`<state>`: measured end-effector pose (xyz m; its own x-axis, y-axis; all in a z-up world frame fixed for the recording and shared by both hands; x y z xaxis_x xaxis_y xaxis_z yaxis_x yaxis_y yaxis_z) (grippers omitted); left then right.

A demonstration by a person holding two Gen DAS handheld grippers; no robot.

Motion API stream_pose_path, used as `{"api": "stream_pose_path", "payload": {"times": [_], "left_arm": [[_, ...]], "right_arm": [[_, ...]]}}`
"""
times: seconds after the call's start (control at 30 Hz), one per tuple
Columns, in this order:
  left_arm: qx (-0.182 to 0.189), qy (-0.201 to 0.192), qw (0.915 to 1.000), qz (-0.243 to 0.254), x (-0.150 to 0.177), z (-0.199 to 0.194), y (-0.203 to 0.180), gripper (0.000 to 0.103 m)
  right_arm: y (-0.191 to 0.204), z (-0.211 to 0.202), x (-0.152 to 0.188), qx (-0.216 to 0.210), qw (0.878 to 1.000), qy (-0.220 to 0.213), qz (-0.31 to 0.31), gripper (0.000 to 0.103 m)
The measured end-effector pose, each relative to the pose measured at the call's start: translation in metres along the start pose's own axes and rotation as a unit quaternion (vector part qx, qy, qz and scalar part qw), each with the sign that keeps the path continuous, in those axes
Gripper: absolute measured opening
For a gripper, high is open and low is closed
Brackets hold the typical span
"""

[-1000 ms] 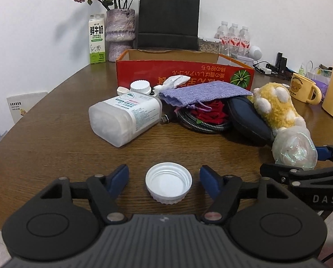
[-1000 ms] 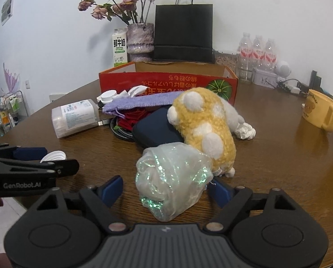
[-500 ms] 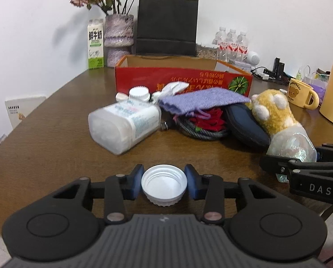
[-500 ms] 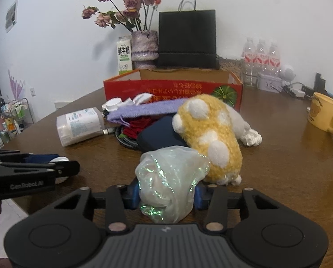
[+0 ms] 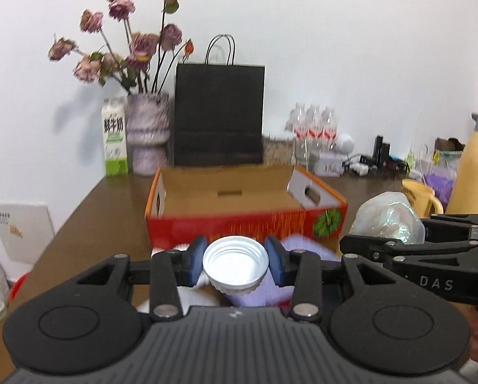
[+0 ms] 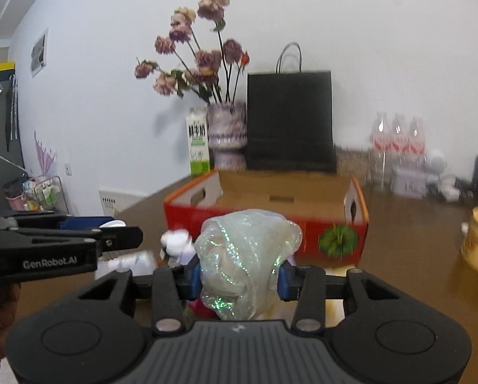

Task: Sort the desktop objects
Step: 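Carry cap and bag into the cardboard box and open both tools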

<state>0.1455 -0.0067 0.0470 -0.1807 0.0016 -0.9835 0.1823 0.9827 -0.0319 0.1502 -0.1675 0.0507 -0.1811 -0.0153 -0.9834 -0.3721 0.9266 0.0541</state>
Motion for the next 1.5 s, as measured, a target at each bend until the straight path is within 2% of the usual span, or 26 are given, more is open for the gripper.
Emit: {"api": "stream_pose_path", "payload": {"times": [0.1, 0.33, 0.43, 0.53, 0.73, 0.9, 1.0, 1.13, 1.3, 1.4, 1.43, 1.5], "left_arm": [[0.003, 0.004, 1.0000, -0.002, -0.022, 0.023, 0.005, 0.041], [-0.007, 0.026, 0.9996, -0.003, -0.063, 0.087, 0.020, 0.041], [-0.013, 0.045, 0.9989, -0.007, -0.074, 0.120, 0.028, 0.041], [-0.018, 0.079, 0.9965, -0.019, -0.077, 0.162, 0.037, 0.041], [-0.046, 0.149, 0.9877, -0.005, -0.061, 0.240, 0.049, 0.041], [-0.076, 0.213, 0.9739, 0.013, -0.037, 0.303, 0.061, 0.041], [-0.089, 0.235, 0.9678, 0.013, -0.025, 0.333, 0.068, 0.041], [-0.097, 0.263, 0.9598, 0.011, -0.005, 0.358, 0.074, 0.041], [-0.098, 0.275, 0.9562, 0.023, 0.007, 0.369, 0.075, 0.041], [-0.102, 0.284, 0.9529, 0.028, 0.012, 0.372, 0.073, 0.041], [-0.102, 0.286, 0.9523, 0.030, 0.014, 0.373, 0.073, 0.043], [-0.100, 0.288, 0.9517, 0.034, 0.016, 0.372, 0.071, 0.053]], "right_arm": [[-0.010, 0.022, -0.022, 0.003, 1.000, -0.002, -0.008, 0.041], [-0.046, 0.092, -0.063, 0.015, 0.999, 0.032, 0.000, 0.041], [-0.066, 0.130, -0.073, 0.025, 0.998, 0.056, 0.009, 0.041], [-0.084, 0.166, -0.074, 0.036, 0.996, 0.084, 0.020, 0.041], [-0.116, 0.237, -0.060, 0.060, 0.987, 0.143, 0.033, 0.041], [-0.127, 0.294, -0.036, 0.075, 0.978, 0.195, 0.020, 0.041], [-0.130, 0.320, -0.023, 0.083, 0.973, 0.216, 0.011, 0.041], [-0.135, 0.347, -0.006, 0.082, 0.966, 0.246, 0.013, 0.041], [-0.138, 0.360, 0.006, 0.075, 0.960, 0.269, 0.009, 0.044], [-0.137, 0.363, 0.010, 0.073, 0.958, 0.278, 0.013, 0.050], [-0.137, 0.364, 0.012, 0.075, 0.957, 0.281, 0.013, 0.056], [-0.137, 0.364, 0.013, 0.078, 0.955, 0.285, 0.012, 0.071]]}}
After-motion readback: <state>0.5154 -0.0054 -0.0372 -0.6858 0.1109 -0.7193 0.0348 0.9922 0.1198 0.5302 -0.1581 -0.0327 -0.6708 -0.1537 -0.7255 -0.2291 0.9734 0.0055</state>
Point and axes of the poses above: each gripper's, at about its wrist camera, not at the fingertips, and z roughly the way its jaws point, y to its left, x to its underside, the point moved 5 cm from there along z, roughly the way its jaws point, and after that the axes turned 12 degrees about -y, right-handed, at the moved point
